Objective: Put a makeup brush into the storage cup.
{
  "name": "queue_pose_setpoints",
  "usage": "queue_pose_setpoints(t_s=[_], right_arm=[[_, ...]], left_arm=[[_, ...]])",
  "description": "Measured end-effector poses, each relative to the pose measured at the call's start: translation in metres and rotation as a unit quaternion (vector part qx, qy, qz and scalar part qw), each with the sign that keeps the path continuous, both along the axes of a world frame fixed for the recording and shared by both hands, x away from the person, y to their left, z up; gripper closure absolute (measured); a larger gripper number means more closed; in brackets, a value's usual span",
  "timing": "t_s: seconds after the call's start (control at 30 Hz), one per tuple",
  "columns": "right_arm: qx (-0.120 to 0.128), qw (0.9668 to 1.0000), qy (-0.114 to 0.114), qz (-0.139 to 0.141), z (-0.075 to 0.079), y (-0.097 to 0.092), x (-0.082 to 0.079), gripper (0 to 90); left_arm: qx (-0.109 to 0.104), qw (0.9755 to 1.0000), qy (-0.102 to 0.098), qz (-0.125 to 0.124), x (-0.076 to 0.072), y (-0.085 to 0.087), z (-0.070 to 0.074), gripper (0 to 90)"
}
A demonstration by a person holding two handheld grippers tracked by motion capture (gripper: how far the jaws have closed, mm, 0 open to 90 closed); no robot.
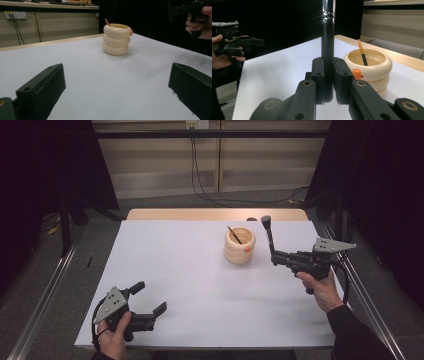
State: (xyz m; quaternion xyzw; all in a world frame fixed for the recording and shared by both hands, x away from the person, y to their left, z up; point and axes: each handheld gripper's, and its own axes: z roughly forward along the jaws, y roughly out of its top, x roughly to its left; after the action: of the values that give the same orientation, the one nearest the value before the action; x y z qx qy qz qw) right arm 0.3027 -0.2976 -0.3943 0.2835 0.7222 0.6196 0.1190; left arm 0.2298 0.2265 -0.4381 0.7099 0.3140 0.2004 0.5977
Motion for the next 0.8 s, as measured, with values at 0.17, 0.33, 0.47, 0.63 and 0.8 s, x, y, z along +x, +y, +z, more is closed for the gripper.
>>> queue_pose_setpoints(t_s=[0.17, 0.33, 0.47, 0.63, 0.8], right_arm=[[0.003, 1.0000, -0.004, 0.001, 0.002, -0.002, -0.001, 80.4], [0.005, 1.0000, -0.006, 0.004, 0.003, 0.000, -0.002, 80.4], [0.003, 0.9999, -0.008, 0.012, 0.004, 0.002, -0.002, 80.4], [0.001, 0.9999, -0.007, 0.014, 0.003, 0.007, -0.002, 80.3], [-0.002, 0.9997, -0.009, 0.021, 0.003, 0.012, -0.003, 80.4]], left_arm=[[0.000, 0.9999, 0.005, -0.012, 0.001, -0.005, -0.001, 0.8], [0.001, 0.9998, 0.001, -0.018, 0.000, -0.012, 0.001, 0.8], [0.002, 0.9993, -0.004, -0.038, 0.004, -0.018, 0.006, 1.2], [0.006, 0.9990, -0.016, -0.042, 0.008, -0.026, 0.013, 1.2], [-0.001, 0.9989, -0.013, -0.044, 0.012, -0.037, 0.017, 0.6]])
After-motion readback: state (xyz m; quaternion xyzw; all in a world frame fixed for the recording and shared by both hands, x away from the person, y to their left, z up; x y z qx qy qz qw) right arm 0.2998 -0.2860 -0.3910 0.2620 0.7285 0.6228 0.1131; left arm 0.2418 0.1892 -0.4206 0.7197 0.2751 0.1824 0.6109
